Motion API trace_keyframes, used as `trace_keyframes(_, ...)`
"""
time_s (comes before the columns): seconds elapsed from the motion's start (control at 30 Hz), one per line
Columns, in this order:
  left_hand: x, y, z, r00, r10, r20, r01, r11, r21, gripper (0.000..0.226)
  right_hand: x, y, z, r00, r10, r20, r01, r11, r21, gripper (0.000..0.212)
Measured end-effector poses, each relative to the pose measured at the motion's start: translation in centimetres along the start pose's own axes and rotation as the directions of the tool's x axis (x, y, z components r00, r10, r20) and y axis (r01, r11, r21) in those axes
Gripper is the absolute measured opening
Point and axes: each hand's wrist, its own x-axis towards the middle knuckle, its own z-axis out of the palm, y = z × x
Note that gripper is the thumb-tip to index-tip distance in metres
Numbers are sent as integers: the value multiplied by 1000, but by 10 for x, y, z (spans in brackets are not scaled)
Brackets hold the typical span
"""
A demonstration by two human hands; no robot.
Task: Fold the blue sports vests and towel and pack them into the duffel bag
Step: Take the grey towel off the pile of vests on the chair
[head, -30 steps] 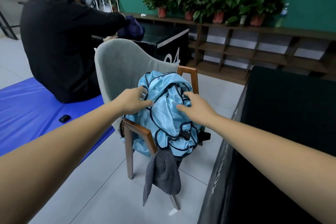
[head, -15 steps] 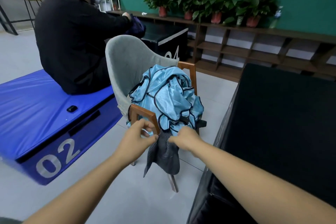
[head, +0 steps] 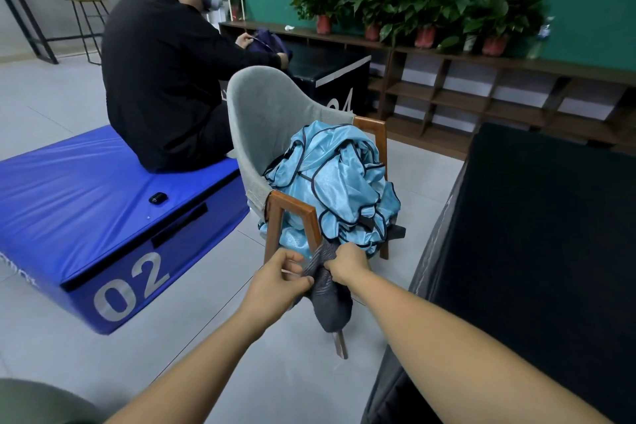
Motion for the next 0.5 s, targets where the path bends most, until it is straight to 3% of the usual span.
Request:
trace_keyframes(0.2, 11, 11, 2, 994, 106, 19, -107, 986, 131, 69, -27, -27, -60, 989, -148, 13, 147, 988, 47, 39)
trace_keyframes(0.37, 16, 44, 13, 989, 127, 74, -131, 990, 57, 121, -53, -56, -109, 981, -191, 26, 176, 944, 280, 25)
trace_keyframes(0.43, 17, 57, 17, 987, 148, 57, -153, 985, 83, 120, -60, -65, -120, 978, -204, 32, 181, 922, 342, 21)
trace_keyframes(0.5, 20, 71, 17, 985, 173, 1, -171, 975, 143, 96, -61, -71, -128, 974, -227, 18, 203, 901, 383, 20)
